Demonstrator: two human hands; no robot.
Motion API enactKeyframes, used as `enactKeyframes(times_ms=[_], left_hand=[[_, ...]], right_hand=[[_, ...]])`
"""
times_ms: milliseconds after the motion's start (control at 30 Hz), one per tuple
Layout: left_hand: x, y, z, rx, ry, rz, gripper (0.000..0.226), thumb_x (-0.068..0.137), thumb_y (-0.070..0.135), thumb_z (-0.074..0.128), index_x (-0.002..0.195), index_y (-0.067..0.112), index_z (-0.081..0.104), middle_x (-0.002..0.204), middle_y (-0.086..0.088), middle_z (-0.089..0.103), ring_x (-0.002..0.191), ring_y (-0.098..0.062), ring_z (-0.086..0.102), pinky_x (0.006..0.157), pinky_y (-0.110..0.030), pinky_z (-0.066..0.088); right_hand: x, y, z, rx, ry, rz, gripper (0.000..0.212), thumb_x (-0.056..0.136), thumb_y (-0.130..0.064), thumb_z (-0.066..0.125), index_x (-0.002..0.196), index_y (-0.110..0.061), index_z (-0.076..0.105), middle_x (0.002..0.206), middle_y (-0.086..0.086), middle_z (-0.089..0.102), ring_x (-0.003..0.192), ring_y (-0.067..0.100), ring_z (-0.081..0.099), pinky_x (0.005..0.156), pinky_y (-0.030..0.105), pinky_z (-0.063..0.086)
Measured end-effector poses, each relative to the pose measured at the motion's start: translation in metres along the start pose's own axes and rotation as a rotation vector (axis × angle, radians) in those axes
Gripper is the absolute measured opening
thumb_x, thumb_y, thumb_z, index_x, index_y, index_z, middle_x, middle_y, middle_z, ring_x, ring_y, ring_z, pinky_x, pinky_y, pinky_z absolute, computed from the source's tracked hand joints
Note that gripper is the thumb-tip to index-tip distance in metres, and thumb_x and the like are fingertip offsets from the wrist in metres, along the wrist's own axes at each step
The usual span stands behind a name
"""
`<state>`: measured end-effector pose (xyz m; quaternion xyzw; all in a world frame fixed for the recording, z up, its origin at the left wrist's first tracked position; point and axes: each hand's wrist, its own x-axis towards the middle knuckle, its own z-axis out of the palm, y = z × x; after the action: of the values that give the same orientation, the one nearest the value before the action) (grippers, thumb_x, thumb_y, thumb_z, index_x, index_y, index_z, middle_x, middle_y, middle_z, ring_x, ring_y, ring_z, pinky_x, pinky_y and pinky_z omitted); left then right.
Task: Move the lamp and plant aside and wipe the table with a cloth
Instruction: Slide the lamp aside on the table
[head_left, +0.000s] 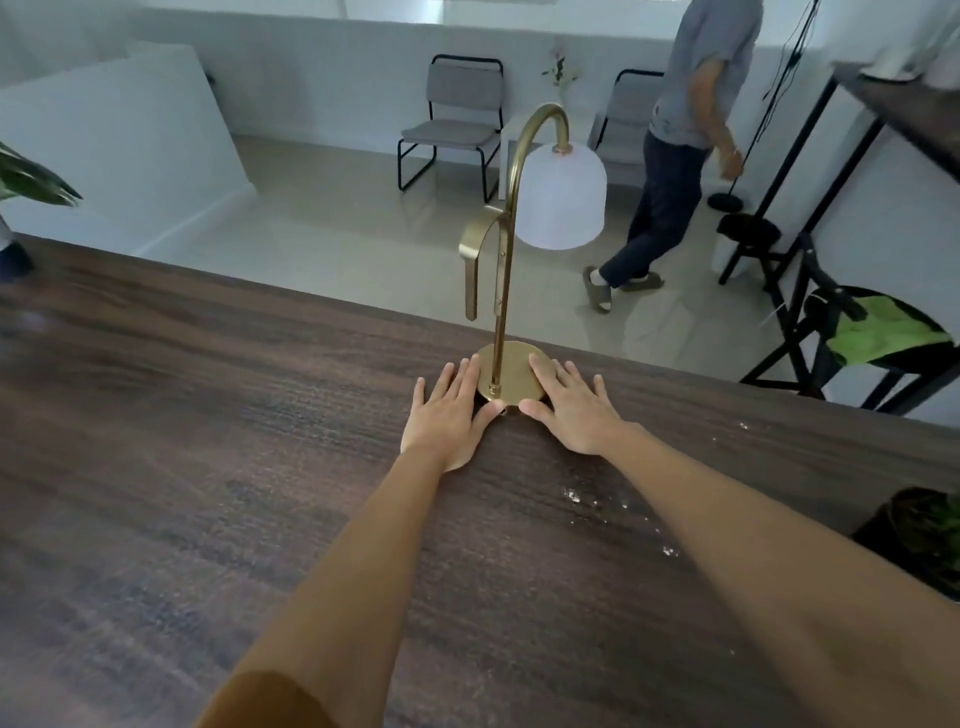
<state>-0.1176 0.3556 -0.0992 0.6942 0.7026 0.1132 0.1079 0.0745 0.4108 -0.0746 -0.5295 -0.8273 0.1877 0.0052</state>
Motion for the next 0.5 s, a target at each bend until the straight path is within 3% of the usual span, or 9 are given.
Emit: enactKeyframes(times_ms=[167, 367, 500], left_hand=[[0.009, 0.009, 0.0, 0.006, -0.002, -0.043, 0.072, 0.094, 0.061, 0.012, 0.151, 0.023, -0.009, 0.161, 0.005, 0.007, 0.147, -0.016, -0.003, 0.119, -0.048, -0.002], [-0.018, 0.029, 0.007, -0.005, -0.009, -0.151, 0.069, 0.096, 0.054, 0.006, 0.151, 0.015, -0.008, 0.161, -0.001, 0.006, 0.147, -0.017, -0.006, 0.119, -0.047, -0.001], [-0.053, 0.044, 0.012, -0.019, -0.012, -0.158, 0.066, 0.097, 0.051, 0.006, 0.151, 0.015, -0.005, 0.161, 0.0, 0.004, 0.147, -0.017, -0.005, 0.119, -0.047, -0.002]], right_hand=[[0.004, 0.0, -0.004, 0.025, -0.035, 0.091, 0.069, 0.101, -0.054, 0.027, 0.154, -0.031, -0.01, 0.165, 0.007, 0.0, 0.15, 0.027, -0.004, 0.116, 0.057, -0.006], [-0.043, 0.0, -0.015, 0.006, -0.17, 0.047, 0.065, 0.101, -0.054, 0.021, 0.154, -0.032, -0.009, 0.165, 0.004, 0.0, 0.151, 0.025, -0.005, 0.116, 0.057, -0.011], [-0.129, 0.0, -0.009, 0.211, -0.058, -0.071, 0.064, 0.102, -0.052, 0.028, 0.155, -0.034, -0.002, 0.163, -0.002, 0.014, 0.15, 0.019, -0.004, 0.119, 0.05, -0.01]])
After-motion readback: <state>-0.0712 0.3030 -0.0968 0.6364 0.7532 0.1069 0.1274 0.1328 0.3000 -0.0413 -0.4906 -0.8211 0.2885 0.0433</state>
